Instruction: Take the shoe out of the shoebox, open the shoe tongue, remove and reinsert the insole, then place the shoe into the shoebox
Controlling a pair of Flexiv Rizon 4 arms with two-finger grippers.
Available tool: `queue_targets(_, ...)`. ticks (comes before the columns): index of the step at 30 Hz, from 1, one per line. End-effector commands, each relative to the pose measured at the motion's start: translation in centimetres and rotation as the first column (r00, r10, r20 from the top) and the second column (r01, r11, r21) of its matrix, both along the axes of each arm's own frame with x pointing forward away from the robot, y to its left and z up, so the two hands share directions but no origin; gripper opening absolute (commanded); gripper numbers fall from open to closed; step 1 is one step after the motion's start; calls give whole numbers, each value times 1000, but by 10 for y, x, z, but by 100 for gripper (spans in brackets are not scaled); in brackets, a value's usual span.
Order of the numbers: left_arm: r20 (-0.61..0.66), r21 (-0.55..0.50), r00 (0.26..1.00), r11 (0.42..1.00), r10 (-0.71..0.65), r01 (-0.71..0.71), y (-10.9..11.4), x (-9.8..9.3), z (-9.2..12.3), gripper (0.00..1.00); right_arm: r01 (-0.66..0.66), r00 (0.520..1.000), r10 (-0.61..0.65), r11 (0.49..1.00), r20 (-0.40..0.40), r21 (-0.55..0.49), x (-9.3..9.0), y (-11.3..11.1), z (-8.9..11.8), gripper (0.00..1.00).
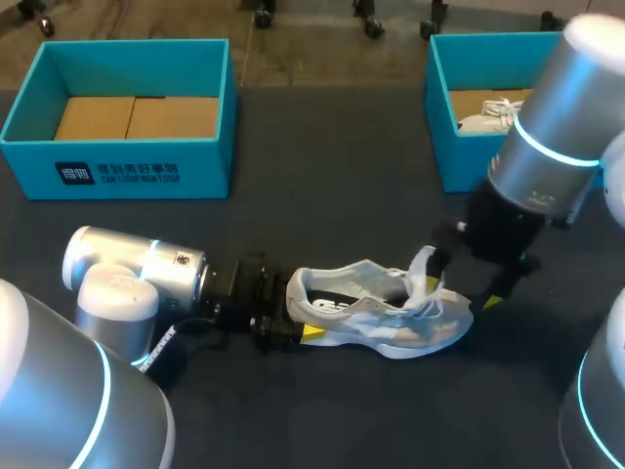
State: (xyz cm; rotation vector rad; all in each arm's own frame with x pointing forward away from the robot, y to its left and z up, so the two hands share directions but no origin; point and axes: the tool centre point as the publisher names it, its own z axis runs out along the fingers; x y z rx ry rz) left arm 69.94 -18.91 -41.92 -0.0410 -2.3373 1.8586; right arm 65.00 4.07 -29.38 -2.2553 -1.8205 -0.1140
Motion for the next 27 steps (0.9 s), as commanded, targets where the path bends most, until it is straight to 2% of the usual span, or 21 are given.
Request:
queue_targets(1, 0, 0, 1000, 1000, 0, 0, 0, 0, 0, 0, 6, 1000, -4, 991, 16, -135, -2, 13, 45, 100)
queue_targets(6, 0, 0, 1000, 1000, 0, 0, 0, 0, 0, 0, -44, 998, 54, 976, 39, -212, -6, 37, 77, 100)
queue_targets(12, 0, 0, 1000, 1000, 0, 0, 0, 0, 0, 0, -139, 988, 153, 946, 24, -293, -6, 69, 101, 100)
queue_targets(13, 0, 0, 1000, 1000, 0, 0, 0, 0, 0, 0, -157, 985, 170, 939, 17, -307, -6, 74, 104, 92)
queue_targets(14, 0, 0, 1000, 1000, 0, 0, 0, 0, 0, 0, -171, 983, 183, 932, 9, -320, -6, 79, 106, 79)
queue_targets(15, 0, 0, 1000, 1000, 0, 0, 0, 0, 0, 0, -188, 980, 201, 926, 5, -327, -5, 84, 107, 52)
queue_targets(16, 0, 0, 1000, 1000, 0, 0, 0, 0, 0, 0, -209, 975, 222, 920, 2, -333, -5, 88, 109, 39)
queue_targets(17, 0, 0, 1000, 1000, 0, 0, 0, 0, 0, 0, -228, 970, 242, 913, -1, -339, -5, 92, 110, 16)
queue_targets(18, 0, 0, 1000, 1000, 0, 0, 0, 0, 0, 0, -255, 963, 269, 904, -7, -343, -5, 96, 110, 0)
queue_targets(21, 0, 0, 1000, 1000, 0, 0, 0, 0, 0, 0, -350, 930, 365, 858, -34, -376, -4, 109, 109, 0)
queue_targets(27, 0, 0, 1000, 1000, 0, 0, 0, 0, 0, 0, -560, 802, 595, 725, -45, -400, -7, 131, 102, 0)
